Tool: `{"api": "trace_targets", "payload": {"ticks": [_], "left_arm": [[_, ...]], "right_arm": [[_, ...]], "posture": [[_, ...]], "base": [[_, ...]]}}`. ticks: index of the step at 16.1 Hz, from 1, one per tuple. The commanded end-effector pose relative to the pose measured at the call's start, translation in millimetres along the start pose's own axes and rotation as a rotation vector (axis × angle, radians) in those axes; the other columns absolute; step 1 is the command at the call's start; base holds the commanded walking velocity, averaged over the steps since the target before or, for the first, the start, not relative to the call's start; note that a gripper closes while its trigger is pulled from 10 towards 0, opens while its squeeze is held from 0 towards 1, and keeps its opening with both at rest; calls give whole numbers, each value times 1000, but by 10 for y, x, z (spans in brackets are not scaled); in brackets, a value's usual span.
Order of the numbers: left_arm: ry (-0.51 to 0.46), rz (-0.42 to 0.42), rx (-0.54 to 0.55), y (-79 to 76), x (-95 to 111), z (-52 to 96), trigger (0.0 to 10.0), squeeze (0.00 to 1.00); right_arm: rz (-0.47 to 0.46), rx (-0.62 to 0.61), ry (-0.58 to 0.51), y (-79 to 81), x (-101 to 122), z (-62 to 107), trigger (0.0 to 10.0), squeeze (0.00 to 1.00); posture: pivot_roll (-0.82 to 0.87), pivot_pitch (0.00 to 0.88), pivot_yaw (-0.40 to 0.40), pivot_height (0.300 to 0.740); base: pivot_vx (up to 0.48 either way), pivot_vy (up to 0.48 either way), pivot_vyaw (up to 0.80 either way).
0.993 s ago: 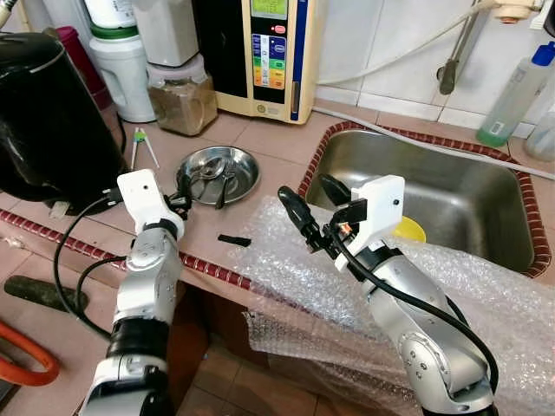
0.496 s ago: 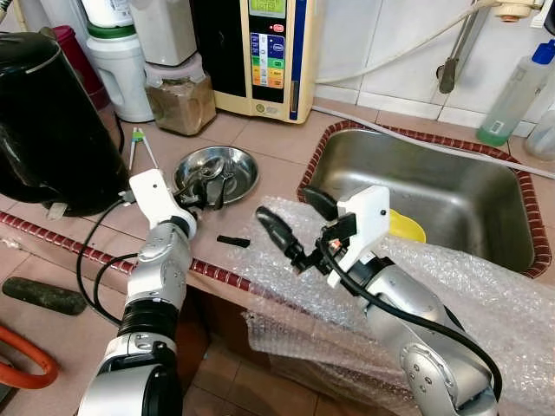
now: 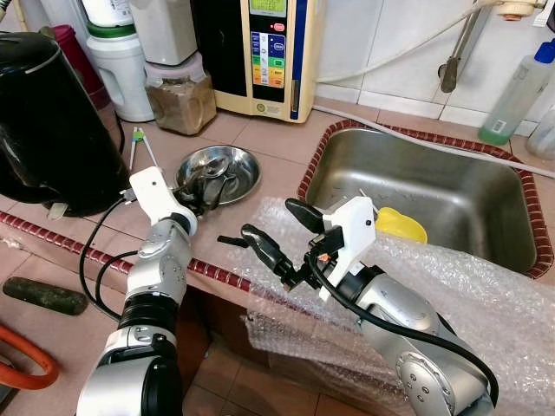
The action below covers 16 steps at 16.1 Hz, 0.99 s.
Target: Kitchen organization
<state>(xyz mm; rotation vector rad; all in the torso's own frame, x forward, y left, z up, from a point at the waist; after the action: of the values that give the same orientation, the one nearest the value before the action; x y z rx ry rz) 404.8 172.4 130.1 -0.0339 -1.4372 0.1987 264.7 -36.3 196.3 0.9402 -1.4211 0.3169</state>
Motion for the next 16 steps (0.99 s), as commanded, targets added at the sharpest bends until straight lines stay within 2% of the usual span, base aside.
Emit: {"api": "trace_targets", "payload": {"ticks": [1,6,9,16], "left_arm": [[-5,-1,14,29,33,-13,0,0],[-80,-62,74,100,189,6,0,0],[-108,-74,74,88,241,22,0,0],[-183,-40,27,4,343,65,0,0]], "right_arm": [[10,3,-15,24,38,0,10000,0],[20,-2,-19,8,33,-16,10000,0],[23,-1,-19,5,28,-34,10000,0],[29,-18,-22,-30,13,-27,10000,0]], "posture": [[-12,86,73,740],[3,81,77,740],[12,79,75,740],[3,80,79,740]], "base": [[0,0,0],[0,0,0],[0,0,0],[0,0,0]]}}
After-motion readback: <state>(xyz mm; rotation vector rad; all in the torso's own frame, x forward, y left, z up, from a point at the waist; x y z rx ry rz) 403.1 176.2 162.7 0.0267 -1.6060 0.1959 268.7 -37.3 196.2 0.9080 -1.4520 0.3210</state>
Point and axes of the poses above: a point about 5 cm out from each wrist's last joint towards the gripper, its own z axis pointing back from the gripper into the wrist, its own x axis along the axis of the wrist's last joint, y = z × x, the point moved 3 cm from there along -z, pointing out of the wrist towards the gripper, and after that the axes turned 14 degrees about -z, right-handed, at the moved point
